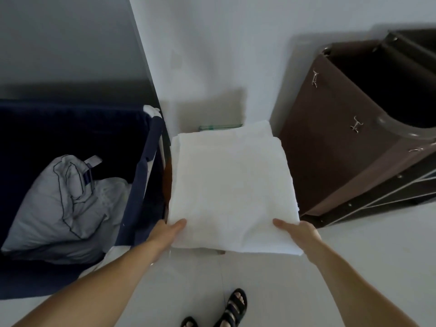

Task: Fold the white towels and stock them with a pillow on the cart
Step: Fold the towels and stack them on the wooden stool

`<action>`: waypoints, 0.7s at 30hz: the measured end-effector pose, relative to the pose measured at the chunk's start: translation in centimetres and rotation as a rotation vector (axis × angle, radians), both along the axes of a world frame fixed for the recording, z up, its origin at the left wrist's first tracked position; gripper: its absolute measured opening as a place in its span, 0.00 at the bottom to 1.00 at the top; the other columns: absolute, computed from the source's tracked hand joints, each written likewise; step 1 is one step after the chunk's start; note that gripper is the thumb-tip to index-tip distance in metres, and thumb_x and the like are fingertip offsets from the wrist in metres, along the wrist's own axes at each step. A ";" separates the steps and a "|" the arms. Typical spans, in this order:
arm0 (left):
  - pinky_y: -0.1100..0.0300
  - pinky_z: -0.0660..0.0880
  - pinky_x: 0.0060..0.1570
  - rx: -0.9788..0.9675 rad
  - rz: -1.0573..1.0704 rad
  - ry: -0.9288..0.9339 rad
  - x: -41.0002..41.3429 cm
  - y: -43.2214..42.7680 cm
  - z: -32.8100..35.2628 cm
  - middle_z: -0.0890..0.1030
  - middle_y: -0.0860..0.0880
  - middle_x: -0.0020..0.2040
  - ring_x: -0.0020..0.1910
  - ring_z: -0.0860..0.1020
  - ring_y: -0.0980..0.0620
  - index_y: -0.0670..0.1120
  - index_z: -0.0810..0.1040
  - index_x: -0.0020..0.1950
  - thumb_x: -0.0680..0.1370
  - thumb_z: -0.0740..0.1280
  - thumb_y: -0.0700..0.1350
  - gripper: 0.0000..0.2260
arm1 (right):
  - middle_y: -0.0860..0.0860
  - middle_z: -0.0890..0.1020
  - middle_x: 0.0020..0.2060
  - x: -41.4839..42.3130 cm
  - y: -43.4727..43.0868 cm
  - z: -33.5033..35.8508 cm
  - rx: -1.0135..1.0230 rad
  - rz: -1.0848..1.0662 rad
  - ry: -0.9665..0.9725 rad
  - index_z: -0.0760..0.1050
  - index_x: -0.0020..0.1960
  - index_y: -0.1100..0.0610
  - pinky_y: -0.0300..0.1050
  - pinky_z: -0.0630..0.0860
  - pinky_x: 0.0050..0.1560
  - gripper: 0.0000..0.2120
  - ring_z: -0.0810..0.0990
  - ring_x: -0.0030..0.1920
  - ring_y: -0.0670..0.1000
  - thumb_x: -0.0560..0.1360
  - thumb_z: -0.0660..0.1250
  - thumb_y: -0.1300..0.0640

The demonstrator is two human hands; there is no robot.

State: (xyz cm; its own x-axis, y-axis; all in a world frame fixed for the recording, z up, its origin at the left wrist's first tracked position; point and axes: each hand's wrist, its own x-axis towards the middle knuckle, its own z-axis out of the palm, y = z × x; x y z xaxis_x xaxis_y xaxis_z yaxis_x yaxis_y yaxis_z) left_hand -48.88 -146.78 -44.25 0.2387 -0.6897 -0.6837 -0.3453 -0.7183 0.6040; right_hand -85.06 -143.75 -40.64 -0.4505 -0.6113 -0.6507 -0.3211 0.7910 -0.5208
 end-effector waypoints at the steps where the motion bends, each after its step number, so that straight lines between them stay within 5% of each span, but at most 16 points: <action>1: 0.49 0.75 0.61 0.015 0.005 0.009 0.3 0.2 0.0 0.78 0.45 0.60 0.58 0.77 0.44 0.42 0.71 0.67 0.72 0.72 0.61 0.32 | 0.53 0.81 0.45 -0.2 0.0 0.3 -0.005 -0.006 -0.029 0.77 0.54 0.59 0.51 0.78 0.49 0.28 0.80 0.46 0.55 0.66 0.78 0.40; 7: 0.42 0.70 0.66 0.080 0.053 0.109 1.3 1.2 -1.0 0.75 0.40 0.66 0.67 0.72 0.37 0.45 0.71 0.67 0.62 0.73 0.67 0.41 | 0.54 0.83 0.47 -0.7 0.2 1.2 -0.069 -0.038 -0.110 0.80 0.48 0.56 0.53 0.81 0.50 0.18 0.82 0.46 0.56 0.65 0.81 0.50; 10: 0.38 0.69 0.65 0.091 0.091 0.116 1.2 1.1 -1.3 0.71 0.35 0.68 0.68 0.69 0.33 0.44 0.71 0.68 0.58 0.71 0.70 0.46 | 0.58 0.84 0.51 0.3 0.0 2.9 -0.096 -0.093 -0.358 0.79 0.57 0.58 0.59 0.82 0.52 0.19 0.83 0.50 0.61 0.67 0.78 0.59; 13: 0.49 0.78 0.47 0.120 0.170 0.087 1.4 1.0 -0.6 0.75 0.35 0.65 0.64 0.73 0.32 0.42 0.76 0.64 0.54 0.66 0.76 0.49 | 0.62 0.84 0.53 1.1 -1.0 6.1 -0.102 -0.086 -0.694 0.76 0.62 0.62 0.59 0.82 0.42 0.25 0.83 0.52 0.65 0.66 0.74 0.64; 16: 0.48 0.76 0.44 0.171 0.290 0.204 1.8 1.4 1.1 0.80 0.39 0.60 0.58 0.79 0.36 0.45 0.78 0.59 0.62 0.66 0.77 0.41 | 0.61 0.84 0.51 1.6 -2.5 9.5 -0.181 -0.085 -0.901 0.76 0.61 0.62 0.57 0.82 0.36 0.21 0.84 0.46 0.63 0.68 0.67 0.62; 21: 0.40 0.78 0.48 0.243 0.290 0.667 1.3 1.4 4.3 0.82 0.36 0.56 0.55 0.80 0.29 0.47 0.78 0.64 0.73 0.58 0.73 0.35 | 0.58 0.84 0.52 2.3 -5.6 12.3 -0.335 -0.142 -1.032 0.84 0.54 0.60 0.51 0.81 0.48 0.16 0.84 0.49 0.59 0.69 0.64 0.61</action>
